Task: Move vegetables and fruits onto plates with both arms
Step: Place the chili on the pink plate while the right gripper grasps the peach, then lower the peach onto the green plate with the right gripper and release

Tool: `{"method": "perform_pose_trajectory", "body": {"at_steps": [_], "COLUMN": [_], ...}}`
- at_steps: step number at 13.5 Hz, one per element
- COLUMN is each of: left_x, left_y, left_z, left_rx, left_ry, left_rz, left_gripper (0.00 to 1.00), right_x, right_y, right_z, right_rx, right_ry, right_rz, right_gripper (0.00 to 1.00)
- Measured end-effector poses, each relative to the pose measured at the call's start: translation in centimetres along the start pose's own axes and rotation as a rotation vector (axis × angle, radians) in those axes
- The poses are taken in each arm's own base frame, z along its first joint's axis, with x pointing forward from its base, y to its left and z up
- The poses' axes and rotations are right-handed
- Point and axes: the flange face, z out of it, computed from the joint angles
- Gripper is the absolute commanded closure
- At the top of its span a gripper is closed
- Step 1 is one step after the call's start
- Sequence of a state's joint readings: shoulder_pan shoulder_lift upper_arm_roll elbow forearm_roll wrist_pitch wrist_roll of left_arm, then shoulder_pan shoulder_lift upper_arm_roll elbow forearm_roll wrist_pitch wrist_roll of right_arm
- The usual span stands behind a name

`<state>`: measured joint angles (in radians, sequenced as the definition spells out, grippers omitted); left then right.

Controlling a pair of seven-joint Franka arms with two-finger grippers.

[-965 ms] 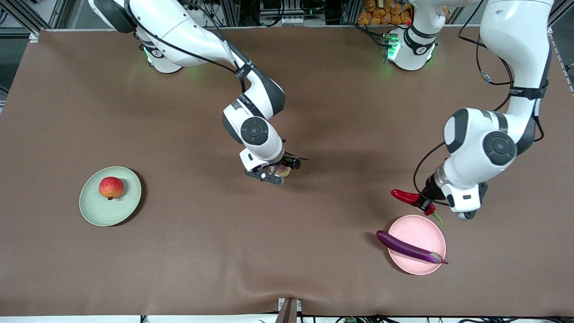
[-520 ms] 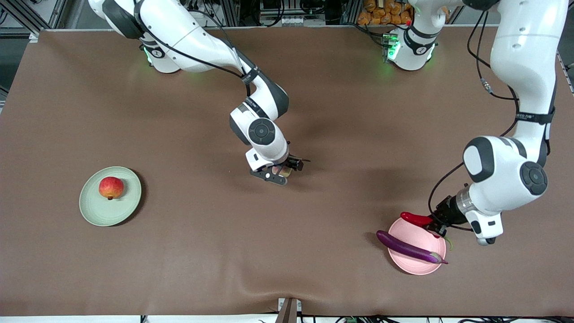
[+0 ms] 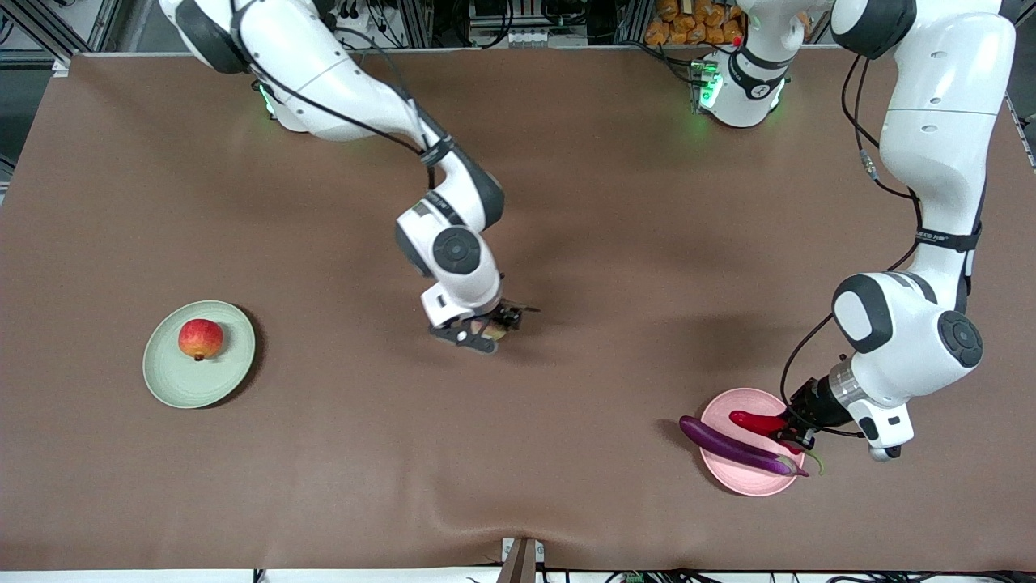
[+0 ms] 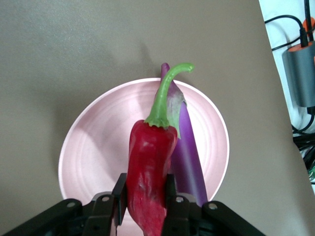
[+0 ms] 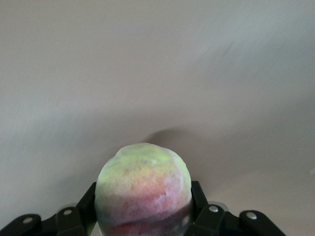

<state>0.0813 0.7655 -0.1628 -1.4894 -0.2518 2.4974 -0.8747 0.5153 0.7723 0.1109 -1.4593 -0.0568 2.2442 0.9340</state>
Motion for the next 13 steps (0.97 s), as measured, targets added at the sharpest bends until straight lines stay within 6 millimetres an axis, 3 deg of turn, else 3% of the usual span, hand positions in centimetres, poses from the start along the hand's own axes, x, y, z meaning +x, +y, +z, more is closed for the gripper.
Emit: {"method": "perform_pose_trajectory", "body": {"at_steps": [2,3,5,9,13], "left_x": [0.2,0.2,0.3,-0.5,-3.0], "left_y": [-0.4,-0.5,-0.6,1.0,3.3], "left_z": [0.9,1.3,1.4,0.3,-2.2], "left_rx": [-0.007,-0.008,-0.011,-0.037,-0.015], "left_ry": [-0.003,-0.002,0.001,0.003,-0.009], "left_rz": [-0.016,-0.019,-0.021,-0.005,0.073], "left_gripper": [1.0,0.91,0.04,0.0,0.0], "right_x": [6.9,9.6,13.8,19.2,22.4], "right_y": [6.6,10.0,15.9,26.3,36.2], "right_z": [-4.5,-6.5,-8.7,-8.1,-6.6], "right_rx": [-0.029,-0.037,-0.04,-0.036,-0.016], "right_ry": [-0.015,-0.023,-0.032,-0.065,-0.102], "right_rz": [-0.085,-0.129,-0.216,-0.443,-0.666], "right_gripper": [0.46,0.46,0.46,0.46,0.46]}}
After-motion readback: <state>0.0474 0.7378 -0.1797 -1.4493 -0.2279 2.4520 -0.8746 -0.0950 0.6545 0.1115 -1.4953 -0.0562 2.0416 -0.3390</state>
